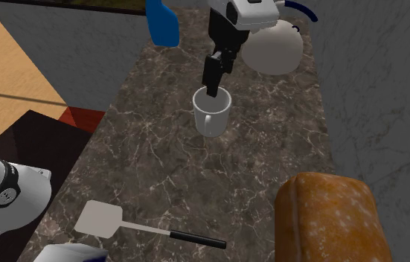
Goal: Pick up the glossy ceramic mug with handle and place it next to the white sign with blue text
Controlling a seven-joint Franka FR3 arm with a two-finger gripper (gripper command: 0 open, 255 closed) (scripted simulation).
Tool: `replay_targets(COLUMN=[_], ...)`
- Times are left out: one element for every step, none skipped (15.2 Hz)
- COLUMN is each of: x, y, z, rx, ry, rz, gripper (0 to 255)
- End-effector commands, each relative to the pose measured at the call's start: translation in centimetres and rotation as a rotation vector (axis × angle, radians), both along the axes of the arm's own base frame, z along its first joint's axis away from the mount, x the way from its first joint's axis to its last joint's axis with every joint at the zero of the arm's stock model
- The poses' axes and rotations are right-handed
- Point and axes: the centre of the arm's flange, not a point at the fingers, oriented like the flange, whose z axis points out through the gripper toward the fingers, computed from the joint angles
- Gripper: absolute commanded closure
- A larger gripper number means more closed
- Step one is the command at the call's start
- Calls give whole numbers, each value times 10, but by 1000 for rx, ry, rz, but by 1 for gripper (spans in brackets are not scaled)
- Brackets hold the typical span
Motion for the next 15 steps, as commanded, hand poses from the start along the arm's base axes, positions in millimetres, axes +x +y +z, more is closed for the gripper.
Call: replay_targets(x=[2, 1, 1, 1, 0, 0, 0, 0, 0, 0, 0, 0, 0, 0, 0], y=[1, 1, 0, 0, 0, 0, 0, 0, 0, 0, 0, 0, 0, 0, 0], z=[-11, -16, -21, -26, -32, -35, -35, -35, -35, -35, -35, -35, -35, -35, -35], rx=[-1, -1, -1, -1, -1, -1, -1, -1, -1, -1, -1, -1, -1, -1, -1], ry=[-1, -1, -1, -1, -1, -1, -1, -1, -1, -1, -1, -1, -1, -1, -1], rz=[-1, -1, -1, -1, -1, -1, -1, -1, -1, -1, -1, -1, -1, -1, -1], gripper=[0, 0, 0, 0, 0, 0, 0, 0, 0, 0, 0, 0, 0, 255, 255])
